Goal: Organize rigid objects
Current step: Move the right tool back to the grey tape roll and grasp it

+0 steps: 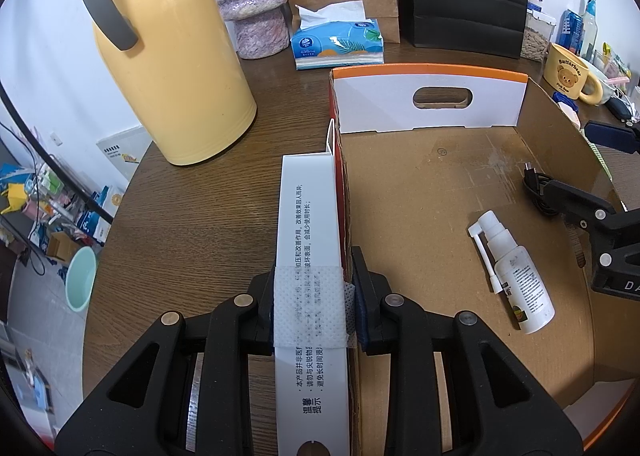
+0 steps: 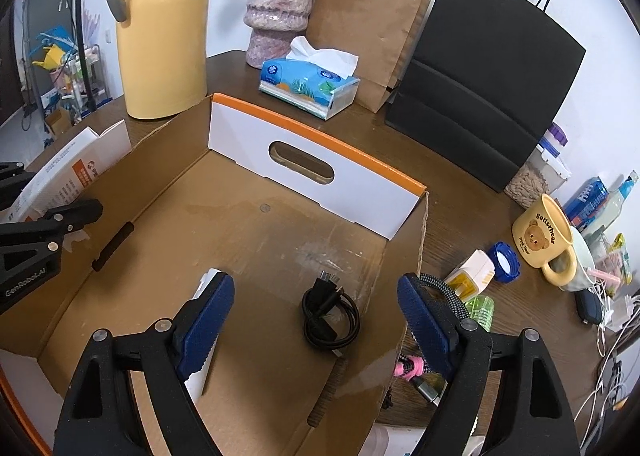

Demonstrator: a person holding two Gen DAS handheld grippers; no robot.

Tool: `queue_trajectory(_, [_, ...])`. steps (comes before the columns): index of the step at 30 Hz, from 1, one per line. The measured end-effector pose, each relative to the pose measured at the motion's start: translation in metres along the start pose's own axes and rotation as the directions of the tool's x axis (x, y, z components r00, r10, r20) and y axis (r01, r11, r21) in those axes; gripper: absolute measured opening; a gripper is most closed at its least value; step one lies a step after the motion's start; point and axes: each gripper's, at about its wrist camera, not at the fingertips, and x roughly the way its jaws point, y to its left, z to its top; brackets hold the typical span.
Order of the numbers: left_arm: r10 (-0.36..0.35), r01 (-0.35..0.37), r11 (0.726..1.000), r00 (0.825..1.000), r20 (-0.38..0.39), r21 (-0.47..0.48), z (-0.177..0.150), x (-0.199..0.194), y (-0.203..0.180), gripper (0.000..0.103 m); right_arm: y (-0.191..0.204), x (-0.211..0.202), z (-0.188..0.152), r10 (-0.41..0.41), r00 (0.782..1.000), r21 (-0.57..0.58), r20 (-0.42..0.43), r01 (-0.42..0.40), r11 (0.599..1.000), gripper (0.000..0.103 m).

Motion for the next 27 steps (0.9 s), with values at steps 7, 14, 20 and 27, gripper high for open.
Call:
queue_trajectory(7, [0.0, 0.0, 1.0, 1.0, 0.0, 0.0, 0.0, 0.0, 0.0, 0.024, -0.002, -0.002, -0.001, -0.006, 1.0, 0.008, 0.003, 0.006, 1.0, 0.088])
queue_trajectory(14, [0.001, -0.001, 1.0, 1.0, 0.0, 0.0, 0.0, 0.0, 0.0, 0.024, -0.009, -0.012, -0.005, -0.012, 1.0, 0.021, 0.019, 0.012, 1.0, 0.088])
queue_trajectory(20, [0.001, -0.001, 1.0, 1.0, 0.001, 0.0, 0.0, 0.0, 0.0, 0.024, -0.02, -0.023, -0.014, -0.011, 0.999, 0.043, 0.04, 0.009, 0.999, 0.088])
queue_trajectory(27, [0.001, -0.001, 1.0, 1.0, 0.001, 0.0, 0.0, 0.0, 0.0, 0.024, -0.038, -0.039, -0.031, -0.021, 0.998, 0.065, 0.064, 0.016, 0.998, 0.088])
